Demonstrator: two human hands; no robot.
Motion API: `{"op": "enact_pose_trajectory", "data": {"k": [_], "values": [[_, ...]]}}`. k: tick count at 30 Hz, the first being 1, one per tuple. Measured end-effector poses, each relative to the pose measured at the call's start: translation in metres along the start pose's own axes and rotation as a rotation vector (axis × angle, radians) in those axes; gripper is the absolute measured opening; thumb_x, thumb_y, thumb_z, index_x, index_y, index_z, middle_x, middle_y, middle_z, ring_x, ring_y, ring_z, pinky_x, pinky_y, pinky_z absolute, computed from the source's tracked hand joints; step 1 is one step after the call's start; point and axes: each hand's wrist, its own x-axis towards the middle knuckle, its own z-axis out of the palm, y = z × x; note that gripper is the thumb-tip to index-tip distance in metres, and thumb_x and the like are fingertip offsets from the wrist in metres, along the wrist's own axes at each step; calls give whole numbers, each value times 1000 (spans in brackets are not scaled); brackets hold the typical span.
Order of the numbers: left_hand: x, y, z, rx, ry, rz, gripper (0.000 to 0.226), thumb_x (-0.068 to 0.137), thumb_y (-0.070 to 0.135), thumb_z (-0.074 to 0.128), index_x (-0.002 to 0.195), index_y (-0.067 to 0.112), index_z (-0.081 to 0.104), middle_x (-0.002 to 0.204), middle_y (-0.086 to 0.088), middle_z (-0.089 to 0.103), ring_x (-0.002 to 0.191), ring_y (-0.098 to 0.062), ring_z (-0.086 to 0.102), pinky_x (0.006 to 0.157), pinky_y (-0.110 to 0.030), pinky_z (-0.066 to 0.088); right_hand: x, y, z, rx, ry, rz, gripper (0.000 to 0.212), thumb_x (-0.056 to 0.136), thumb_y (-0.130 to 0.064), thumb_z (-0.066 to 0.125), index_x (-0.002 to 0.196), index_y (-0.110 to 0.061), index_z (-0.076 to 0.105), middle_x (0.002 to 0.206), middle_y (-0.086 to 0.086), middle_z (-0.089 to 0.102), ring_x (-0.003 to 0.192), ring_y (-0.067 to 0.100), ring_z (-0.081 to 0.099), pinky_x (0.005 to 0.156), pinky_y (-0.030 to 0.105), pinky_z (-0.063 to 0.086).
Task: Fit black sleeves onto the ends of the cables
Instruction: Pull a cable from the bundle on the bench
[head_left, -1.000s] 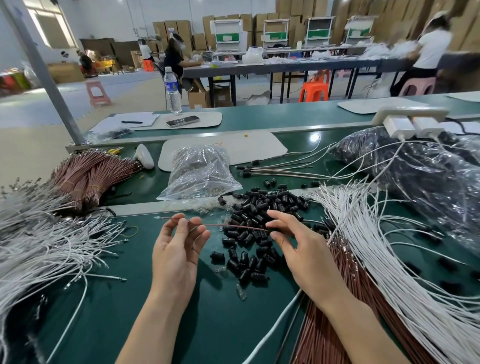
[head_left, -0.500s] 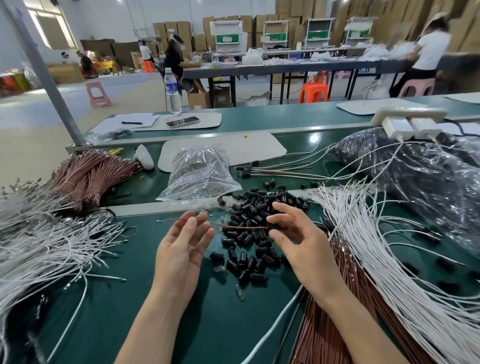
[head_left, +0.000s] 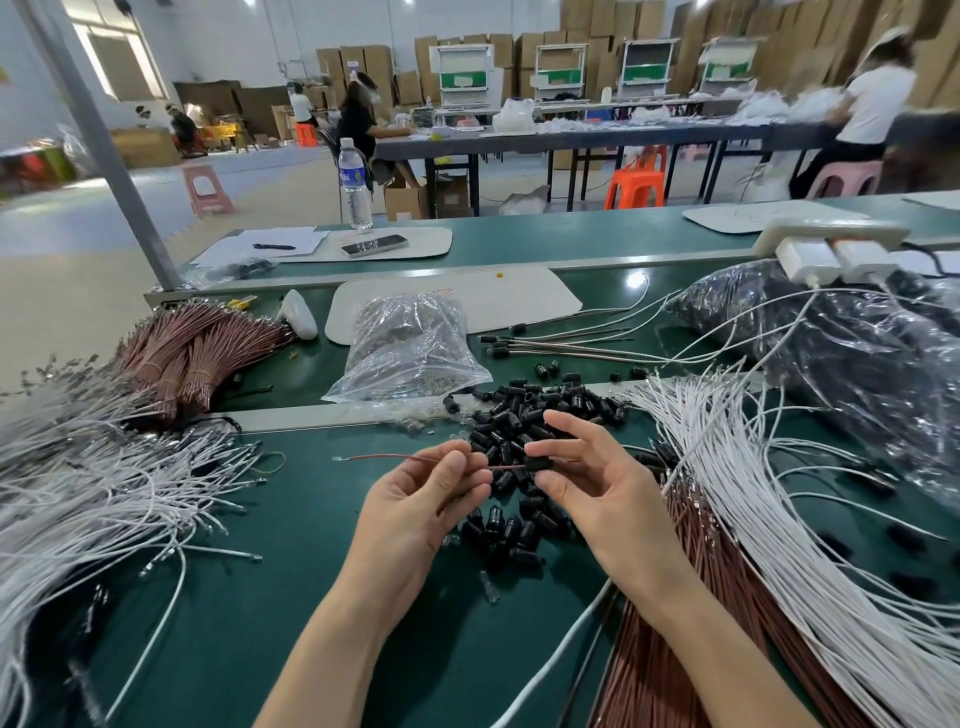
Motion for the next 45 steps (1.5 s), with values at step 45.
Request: {"op": "enact_pose_trajectory", "data": {"k": [45], "values": [[-28,-17,33,233,-49,187,20,77,28,74,96,24,80,96,-9,78,87,-18,76,69,-22,59,-13,-30,17,225,-45,29,28,97,-37,58,120,-46,71,114,-17,74,109,3,68,89,15,52]]}}
